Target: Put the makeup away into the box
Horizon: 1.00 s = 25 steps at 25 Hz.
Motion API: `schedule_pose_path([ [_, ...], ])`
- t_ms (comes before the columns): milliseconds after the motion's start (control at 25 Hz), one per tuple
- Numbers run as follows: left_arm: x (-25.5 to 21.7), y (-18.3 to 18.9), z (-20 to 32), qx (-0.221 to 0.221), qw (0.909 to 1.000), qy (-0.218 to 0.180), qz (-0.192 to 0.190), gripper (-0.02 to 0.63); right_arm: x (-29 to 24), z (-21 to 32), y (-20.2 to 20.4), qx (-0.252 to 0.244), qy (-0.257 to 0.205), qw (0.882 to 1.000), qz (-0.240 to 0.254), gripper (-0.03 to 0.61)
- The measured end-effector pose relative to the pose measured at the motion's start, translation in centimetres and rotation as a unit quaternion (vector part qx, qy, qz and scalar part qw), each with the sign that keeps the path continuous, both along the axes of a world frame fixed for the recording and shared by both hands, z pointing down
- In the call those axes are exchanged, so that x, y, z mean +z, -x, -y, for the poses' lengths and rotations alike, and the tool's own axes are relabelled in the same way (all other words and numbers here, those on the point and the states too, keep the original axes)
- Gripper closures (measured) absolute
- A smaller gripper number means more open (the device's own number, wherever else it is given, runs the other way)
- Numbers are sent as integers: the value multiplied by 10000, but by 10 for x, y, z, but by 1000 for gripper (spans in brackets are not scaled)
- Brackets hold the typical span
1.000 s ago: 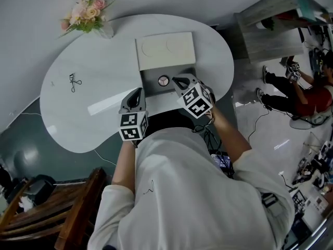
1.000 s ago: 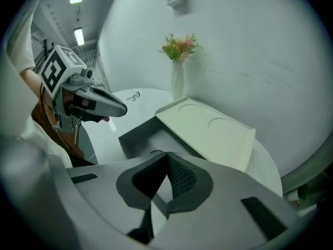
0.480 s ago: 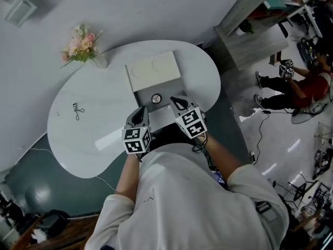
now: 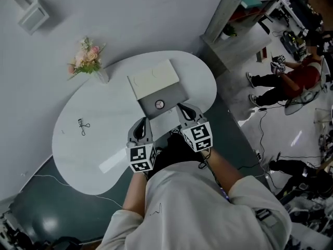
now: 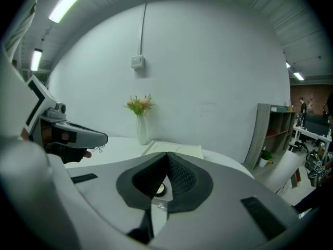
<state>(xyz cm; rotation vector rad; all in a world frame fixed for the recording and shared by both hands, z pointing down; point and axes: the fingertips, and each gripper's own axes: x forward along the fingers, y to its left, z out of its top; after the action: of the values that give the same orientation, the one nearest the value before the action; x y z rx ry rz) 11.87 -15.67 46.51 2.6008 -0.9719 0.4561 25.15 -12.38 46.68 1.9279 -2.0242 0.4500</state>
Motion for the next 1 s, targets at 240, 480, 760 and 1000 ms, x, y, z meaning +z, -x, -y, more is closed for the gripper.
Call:
schedule_pose_path([
  [240,-52,14,-6,-71,9978,-580,-316,595,-62,-13,17,57,-667,9976,-170,581],
  [480,-105,22,-1,-312,9919,-1096,-557,595,-125,-11,13,18,-1327,9907,-313,581],
  [760,-148,12,-3,-441,9853,-1481,-725,596,-167,-16,1,-209,-1739,9833,-497,581],
  [1000,-159,14,4,-656,9811,-1677,-703,597,-179,-12,-14,-251,-1885,9801,-575,581],
])
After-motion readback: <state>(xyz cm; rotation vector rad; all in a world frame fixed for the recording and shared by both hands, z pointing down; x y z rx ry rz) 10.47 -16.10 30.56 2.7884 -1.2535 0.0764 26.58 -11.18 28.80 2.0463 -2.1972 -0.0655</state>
